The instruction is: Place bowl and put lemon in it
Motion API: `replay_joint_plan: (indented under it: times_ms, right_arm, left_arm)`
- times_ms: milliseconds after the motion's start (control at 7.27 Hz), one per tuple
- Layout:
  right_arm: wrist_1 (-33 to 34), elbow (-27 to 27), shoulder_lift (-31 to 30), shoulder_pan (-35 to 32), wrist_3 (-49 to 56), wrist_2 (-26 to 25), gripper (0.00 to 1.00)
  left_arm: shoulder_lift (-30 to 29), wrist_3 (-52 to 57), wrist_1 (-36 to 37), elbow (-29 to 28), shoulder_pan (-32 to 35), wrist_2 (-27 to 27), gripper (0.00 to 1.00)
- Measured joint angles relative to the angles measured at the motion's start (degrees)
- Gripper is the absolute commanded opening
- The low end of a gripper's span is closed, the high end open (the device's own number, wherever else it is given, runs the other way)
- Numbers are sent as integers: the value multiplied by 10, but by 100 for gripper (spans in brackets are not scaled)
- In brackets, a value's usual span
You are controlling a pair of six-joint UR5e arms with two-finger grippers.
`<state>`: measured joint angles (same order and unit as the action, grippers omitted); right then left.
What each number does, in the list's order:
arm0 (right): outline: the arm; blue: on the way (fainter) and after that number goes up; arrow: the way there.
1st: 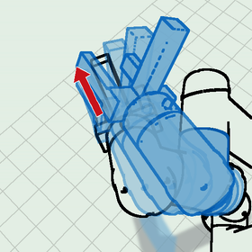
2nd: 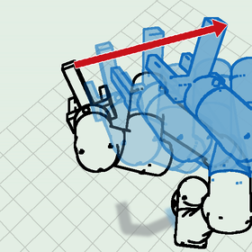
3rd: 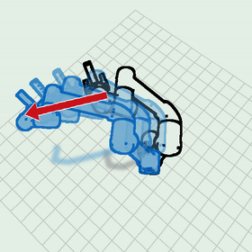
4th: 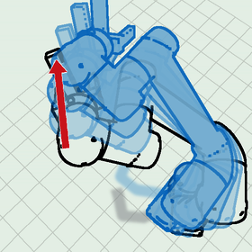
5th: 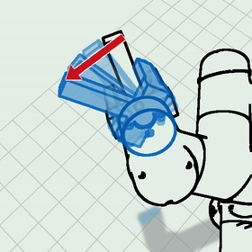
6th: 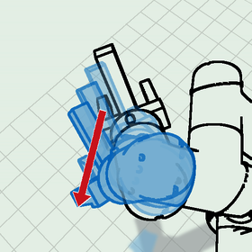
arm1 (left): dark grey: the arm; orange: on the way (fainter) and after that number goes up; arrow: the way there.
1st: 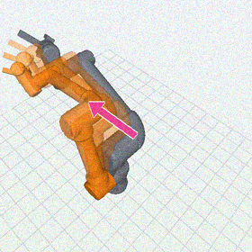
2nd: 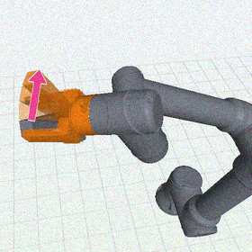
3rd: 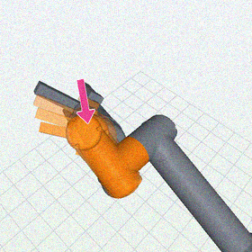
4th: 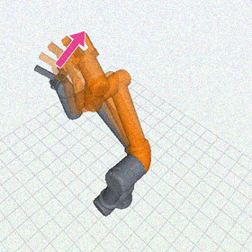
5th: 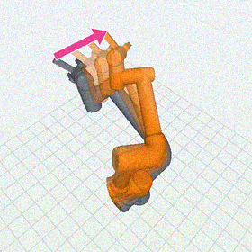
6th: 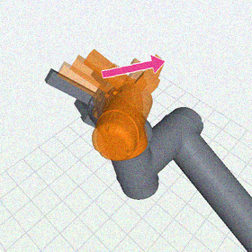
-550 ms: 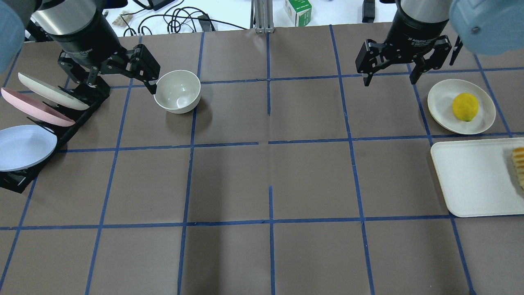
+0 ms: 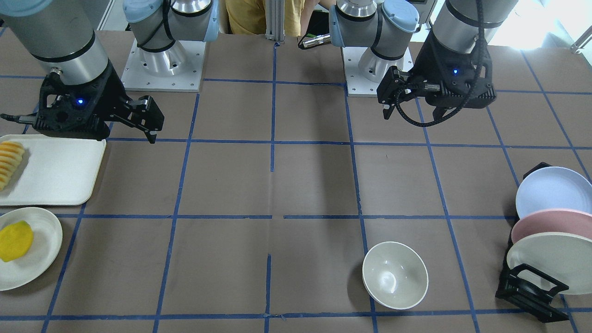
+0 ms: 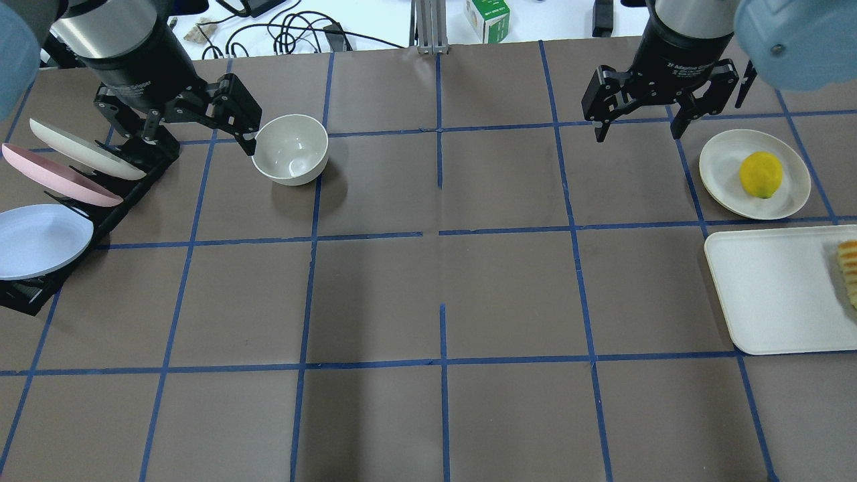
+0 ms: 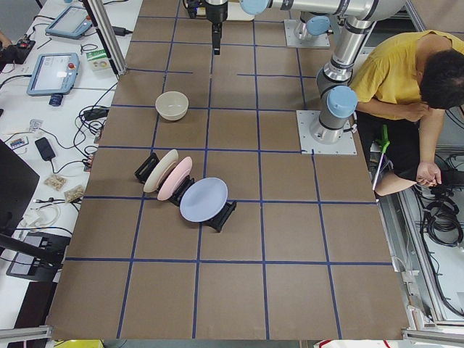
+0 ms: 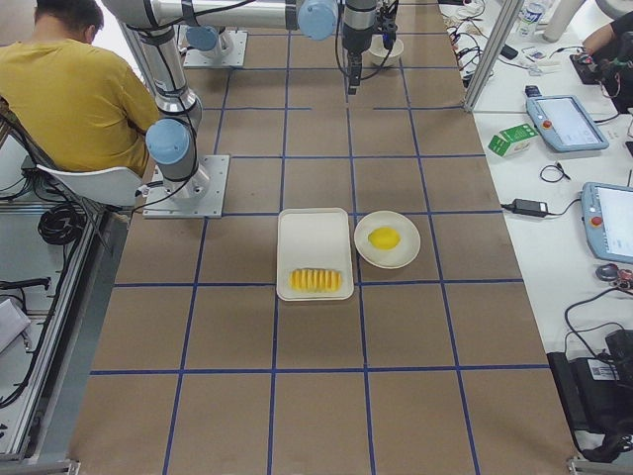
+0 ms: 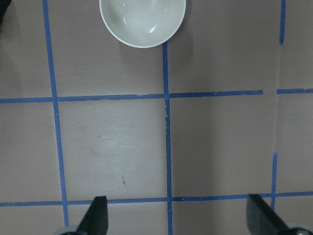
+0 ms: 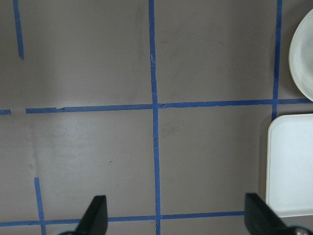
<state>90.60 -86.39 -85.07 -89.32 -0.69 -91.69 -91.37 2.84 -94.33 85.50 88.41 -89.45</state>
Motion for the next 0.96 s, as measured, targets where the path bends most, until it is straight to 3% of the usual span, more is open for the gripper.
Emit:
replay_joint_plan:
  times_ms: [412, 962]
  right_arm:
    - [6, 0, 12, 17, 1, -20, 100]
    - [32, 0, 66, 117, 73, -47, 100]
  left_arm:
    - [-87, 18, 57, -13, -14, -12, 100]
    - [-271, 40, 213, -52, -65, 27, 100]
